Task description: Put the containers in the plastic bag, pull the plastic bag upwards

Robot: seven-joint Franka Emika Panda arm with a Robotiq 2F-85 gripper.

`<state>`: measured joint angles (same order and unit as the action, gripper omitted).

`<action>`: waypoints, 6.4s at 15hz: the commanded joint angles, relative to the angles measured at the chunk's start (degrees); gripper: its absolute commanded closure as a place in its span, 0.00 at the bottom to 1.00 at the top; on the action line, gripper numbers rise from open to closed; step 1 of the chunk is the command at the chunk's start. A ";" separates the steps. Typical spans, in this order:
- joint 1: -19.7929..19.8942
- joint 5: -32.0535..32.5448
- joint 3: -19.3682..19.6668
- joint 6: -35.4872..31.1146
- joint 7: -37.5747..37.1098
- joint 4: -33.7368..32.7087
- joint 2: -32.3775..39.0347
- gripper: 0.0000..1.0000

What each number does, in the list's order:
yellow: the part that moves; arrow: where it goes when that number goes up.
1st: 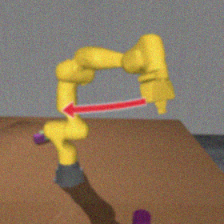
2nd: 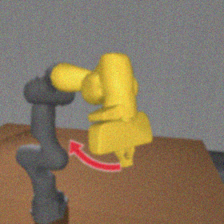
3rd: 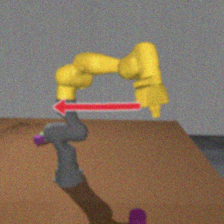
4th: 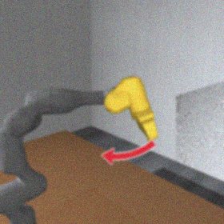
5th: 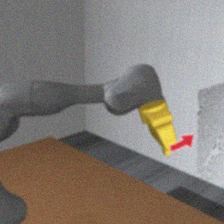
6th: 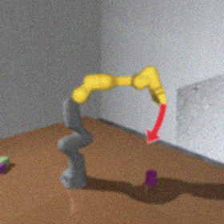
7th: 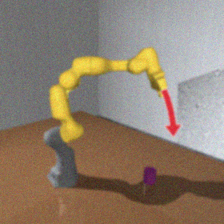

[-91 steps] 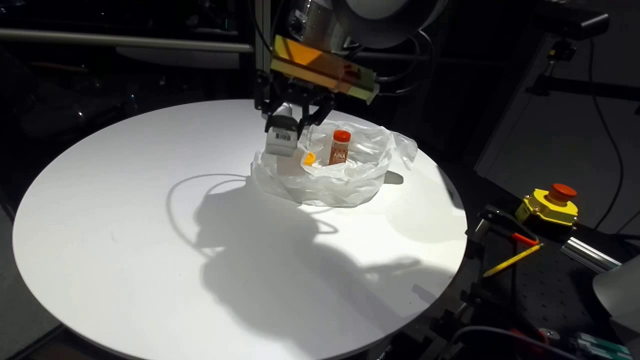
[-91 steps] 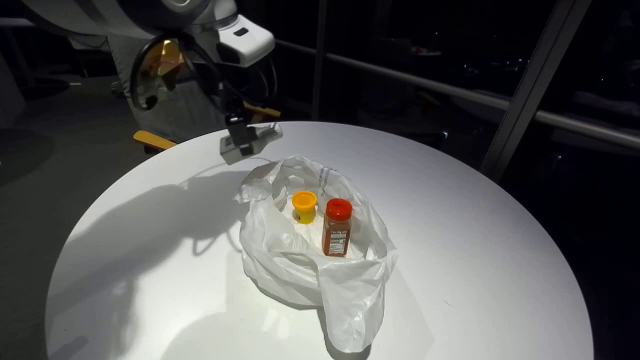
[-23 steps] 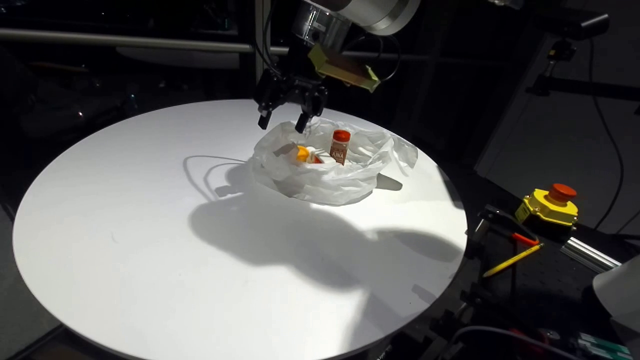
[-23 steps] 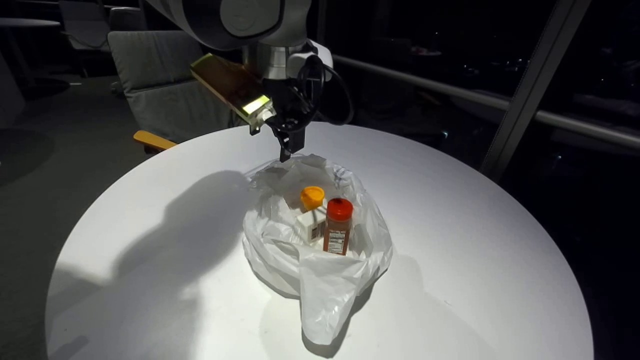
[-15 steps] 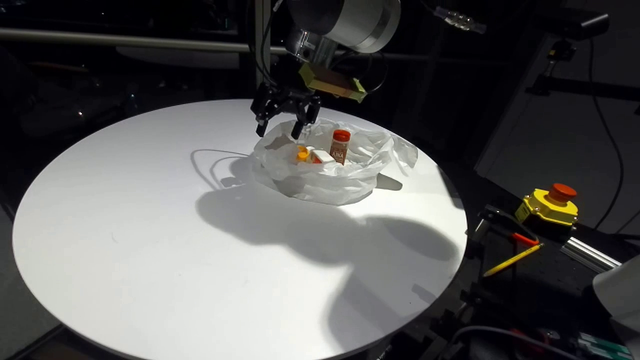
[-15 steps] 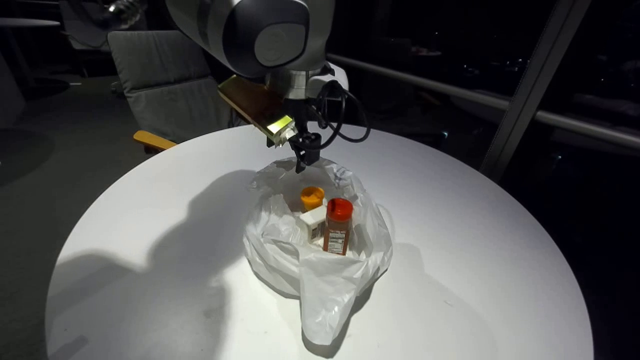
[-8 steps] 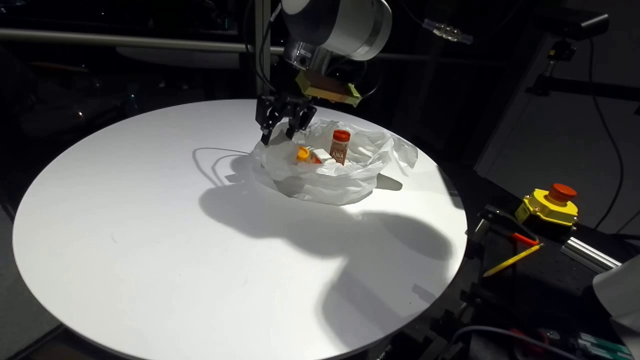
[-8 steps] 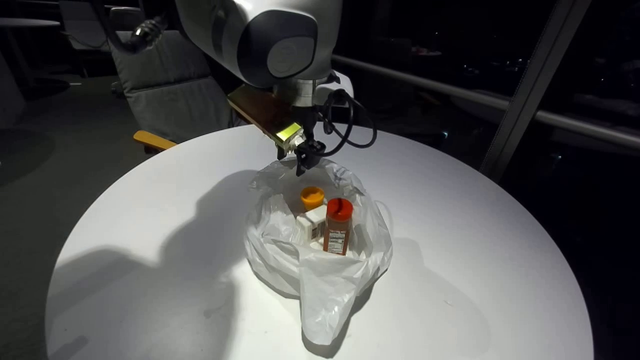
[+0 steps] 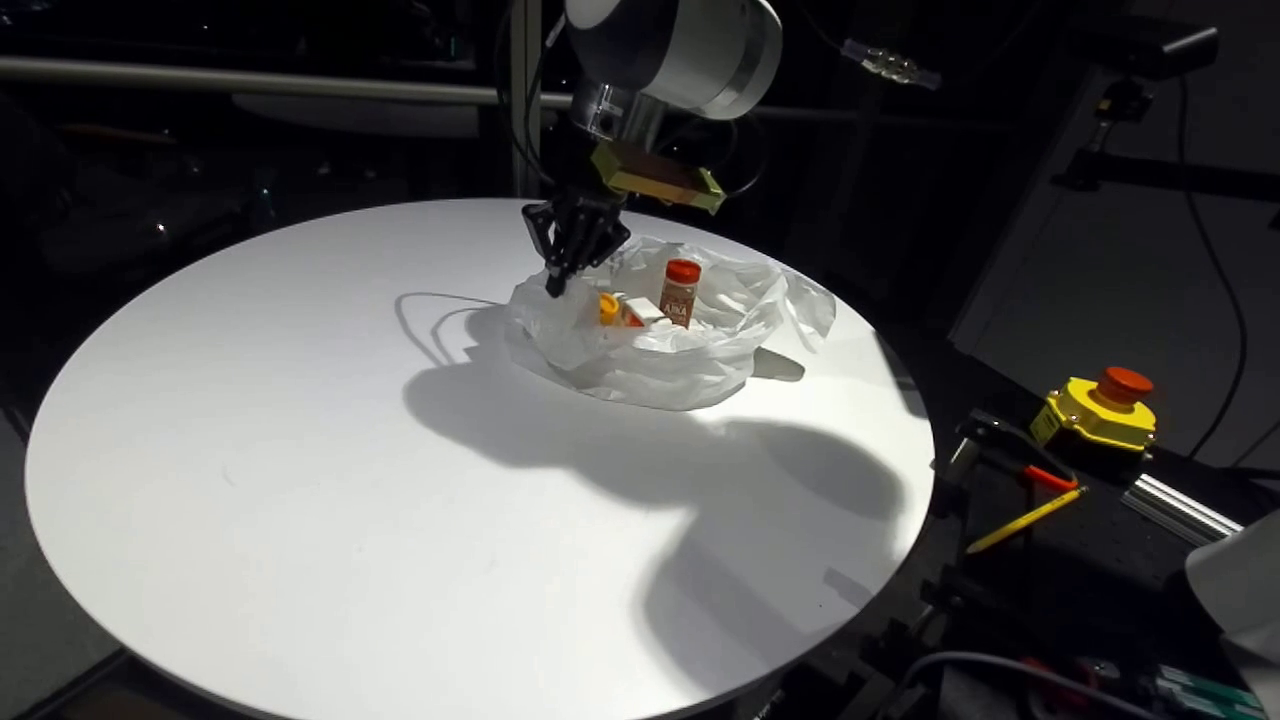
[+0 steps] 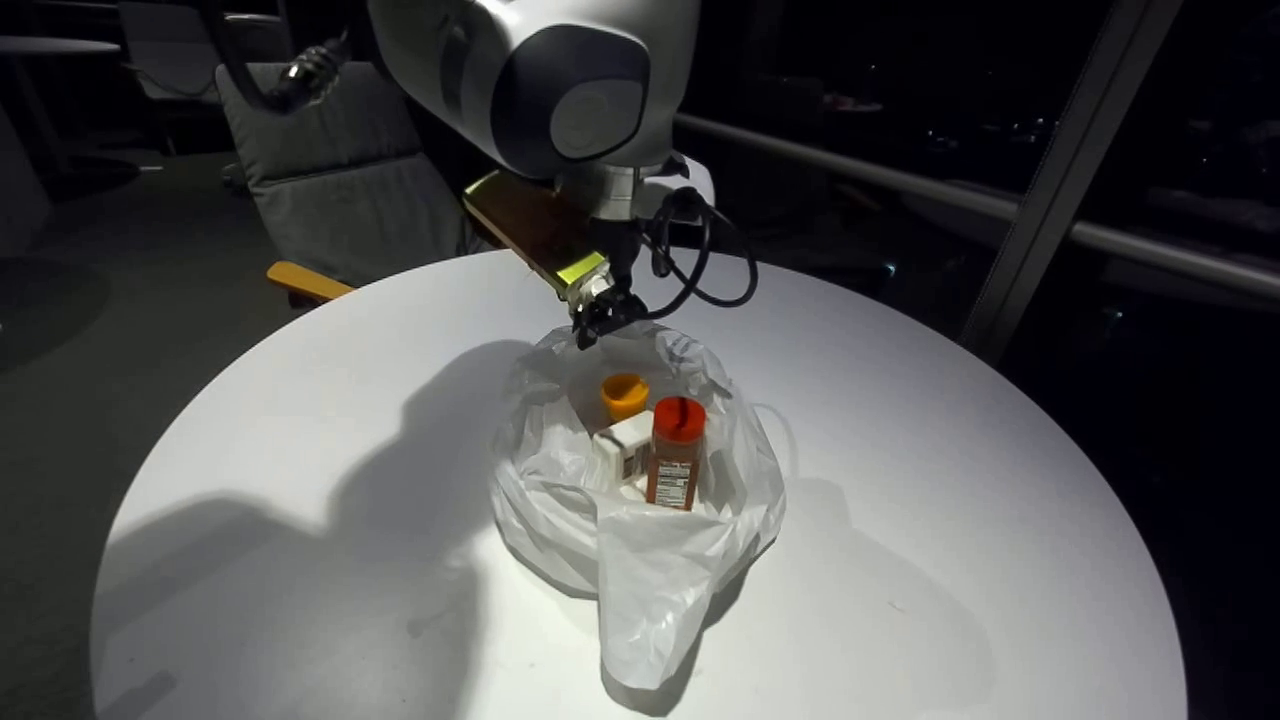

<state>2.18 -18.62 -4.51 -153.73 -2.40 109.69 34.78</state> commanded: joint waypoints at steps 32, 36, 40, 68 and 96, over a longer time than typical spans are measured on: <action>4.98 -13.85 5.40 38.48 -6.96 -5.58 -12.74 0.07; 3.67 -8.33 7.96 30.12 -10.10 0.75 -13.95 0.00; 2.36 -2.89 10.95 24.55 -18.86 8.60 -18.45 0.00; 4.15 -36.65 8.13 -12.55 -15.30 30.45 -17.82 0.49; 8.71 -105.87 2.78 5.26 64.04 27.87 -30.71 1.00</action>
<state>11.32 -124.73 -1.12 -151.88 58.87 133.44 8.29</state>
